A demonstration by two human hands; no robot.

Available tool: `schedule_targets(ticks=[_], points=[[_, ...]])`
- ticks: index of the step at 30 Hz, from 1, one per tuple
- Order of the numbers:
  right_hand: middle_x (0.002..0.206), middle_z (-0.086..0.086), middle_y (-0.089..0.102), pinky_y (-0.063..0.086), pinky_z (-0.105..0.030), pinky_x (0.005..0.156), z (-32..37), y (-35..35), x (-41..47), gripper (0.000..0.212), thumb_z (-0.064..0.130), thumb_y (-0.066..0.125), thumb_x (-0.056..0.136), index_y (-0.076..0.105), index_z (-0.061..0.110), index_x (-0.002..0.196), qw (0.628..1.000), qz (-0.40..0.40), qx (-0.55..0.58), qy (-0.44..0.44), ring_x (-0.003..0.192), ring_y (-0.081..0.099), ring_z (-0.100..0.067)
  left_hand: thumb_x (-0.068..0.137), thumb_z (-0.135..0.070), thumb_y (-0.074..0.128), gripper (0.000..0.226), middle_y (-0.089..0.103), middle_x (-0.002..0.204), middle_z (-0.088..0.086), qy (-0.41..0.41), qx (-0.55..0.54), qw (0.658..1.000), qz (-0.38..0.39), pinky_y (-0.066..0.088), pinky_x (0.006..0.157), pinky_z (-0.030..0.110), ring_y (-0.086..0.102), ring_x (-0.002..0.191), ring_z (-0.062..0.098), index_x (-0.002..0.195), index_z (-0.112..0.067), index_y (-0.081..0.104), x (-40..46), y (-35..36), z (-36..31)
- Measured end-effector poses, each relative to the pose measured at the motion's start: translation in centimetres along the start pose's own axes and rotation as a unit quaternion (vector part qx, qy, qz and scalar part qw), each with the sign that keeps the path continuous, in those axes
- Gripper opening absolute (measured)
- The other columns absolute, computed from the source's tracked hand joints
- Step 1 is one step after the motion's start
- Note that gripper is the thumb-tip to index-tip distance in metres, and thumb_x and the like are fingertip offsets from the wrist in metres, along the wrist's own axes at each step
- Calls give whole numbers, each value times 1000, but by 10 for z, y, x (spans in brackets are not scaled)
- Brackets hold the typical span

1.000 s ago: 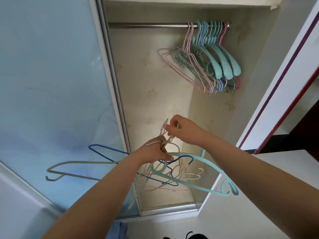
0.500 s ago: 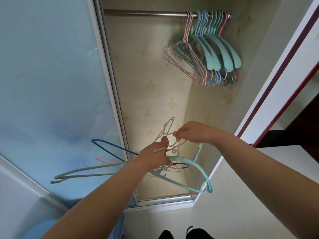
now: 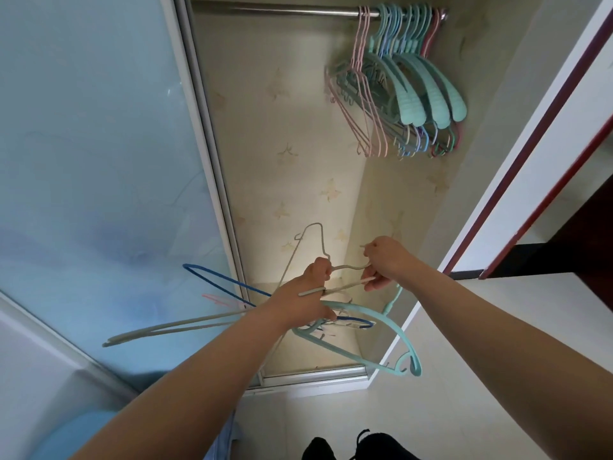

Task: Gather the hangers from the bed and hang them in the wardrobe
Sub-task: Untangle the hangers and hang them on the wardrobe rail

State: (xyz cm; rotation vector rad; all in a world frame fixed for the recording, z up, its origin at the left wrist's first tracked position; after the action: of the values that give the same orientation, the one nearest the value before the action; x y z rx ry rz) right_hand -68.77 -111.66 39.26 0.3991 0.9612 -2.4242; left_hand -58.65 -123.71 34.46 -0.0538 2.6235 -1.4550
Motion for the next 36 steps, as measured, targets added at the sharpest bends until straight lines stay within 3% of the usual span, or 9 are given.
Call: schedule_targets(ticks=[6,11,14,15,17,21,26,31,36], points=[[41,-6,59,43,-28,48,0,3,5,39,5,28,99,48,-1,66,999,11,-46,14,27,52,-15,75,-44,76,31,55,110,-9,-17,49,997,52,42,75,25,51,96,10,100,-28,67,4,3,1],[31,10,50,32,-13,36,-5,9,10,36,9,40,100,62,0,73,977,50,-206,10,29,48,0,74,-46,75,30,57,94,-8,-20,79,993,82,37,61,23,53,86,11,95,-25,71,5,6,-2],[68,10,62,33,-15,53,2,-2,9,23,27,54,95,71,18,108,936,-10,-345,-63,78,62,-3,75,-46,74,31,56,89,-7,-14,96,990,99,36,59,22,54,83,13,94,-21,70,4,7,0],[82,6,68,36,-14,58,-4,-4,14,25,26,52,96,70,17,112,938,-13,-342,-50,75,62,-5,76,-46,74,31,56,88,-7,-14,96,990,101,36,59,22,54,82,13,92,-20,69,3,7,1],[81,-3,73,39,-13,53,-22,-4,24,31,13,40,100,69,3,107,969,22,-244,8,49,53,-6,76,-46,73,32,56,86,-5,-19,91,991,100,38,59,23,53,79,13,89,-18,67,0,7,2],[31,5,51,36,-14,31,-33,-22,39,26,4,36,98,62,0,94,993,-50,-106,17,27,47,-5,75,-48,74,39,58,89,-1,-25,78,992,97,45,69,29,54,80,16,95,-15,66,-4,5,3],[68,-11,59,47,-25,48,-49,-52,46,24,4,41,95,58,-9,107,984,-148,98,19,55,58,-20,74,-52,74,36,56,101,-4,10,101,990,102,44,70,30,53,86,16,88,-21,61,-9,9,-1],[77,-16,61,47,-25,49,-68,-77,53,29,8,41,95,53,-9,115,955,-218,201,7,59,61,-23,72,-50,76,37,56,89,-7,-7,71,993,90,42,67,28,51,79,12,90,-21,63,-12,-2,4],[66,-13,65,56,-37,58,-51,-79,47,27,15,25,98,43,10,117,952,-277,113,-71,51,63,-25,71,-47,78,35,63,79,0,-50,24,994,97,57,64,34,59,66,15,85,-16,67,-11,-13,13]])
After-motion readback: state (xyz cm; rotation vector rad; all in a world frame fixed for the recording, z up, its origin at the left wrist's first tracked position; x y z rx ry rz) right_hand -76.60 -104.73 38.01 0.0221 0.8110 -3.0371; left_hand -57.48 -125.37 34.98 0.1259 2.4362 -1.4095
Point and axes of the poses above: each hand's wrist, its own x-axis towards the middle knuckle, its own y-axis out of the palm, z = x × y, the point moved 6 cm from there along x, towards the middle knuckle
